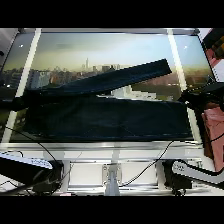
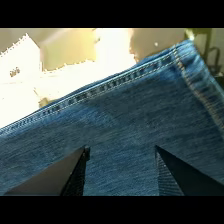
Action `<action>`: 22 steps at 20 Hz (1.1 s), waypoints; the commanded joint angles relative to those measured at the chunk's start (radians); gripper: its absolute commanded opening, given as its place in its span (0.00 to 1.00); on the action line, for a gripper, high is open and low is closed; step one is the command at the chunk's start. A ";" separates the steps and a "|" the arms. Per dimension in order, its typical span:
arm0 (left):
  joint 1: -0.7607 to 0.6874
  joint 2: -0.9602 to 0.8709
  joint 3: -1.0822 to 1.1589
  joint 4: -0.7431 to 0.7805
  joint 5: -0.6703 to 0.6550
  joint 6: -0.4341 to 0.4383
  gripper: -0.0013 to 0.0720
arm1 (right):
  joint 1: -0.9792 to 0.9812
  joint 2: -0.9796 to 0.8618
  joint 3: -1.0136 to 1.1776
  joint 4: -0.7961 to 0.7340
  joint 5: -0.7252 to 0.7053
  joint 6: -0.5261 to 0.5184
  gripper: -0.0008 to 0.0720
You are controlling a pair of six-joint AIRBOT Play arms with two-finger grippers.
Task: Fold the clothes and pants, and hang the long-sleeved shirts on hangers.
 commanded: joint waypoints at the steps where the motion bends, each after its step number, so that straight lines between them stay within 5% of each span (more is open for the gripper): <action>1: -0.007 -0.050 0.001 -0.038 -0.110 0.012 0.95 | 0.000 -0.001 0.001 0.012 -0.007 0.013 0.66; 9: -0.011 -0.060 0.067 -0.039 -0.119 0.044 0.95 | 0.000 -0.001 0.001 0.012 -0.007 0.013 0.66; 12: 0.003 -0.046 0.131 -0.026 -0.142 0.004 0.95 | 0.000 -0.001 0.001 0.012 -0.007 0.013 0.66; 16: 0.004 -0.052 0.139 0.175 -0.168 -0.085 0.99 | 0.000 -0.001 0.001 0.012 -0.010 0.013 0.66; 22: 0.010 -0.080 0.138 0.127 -0.182 -0.087 0.99 | 0.000 -0.001 0.001 0.012 -0.020 0.013 0.66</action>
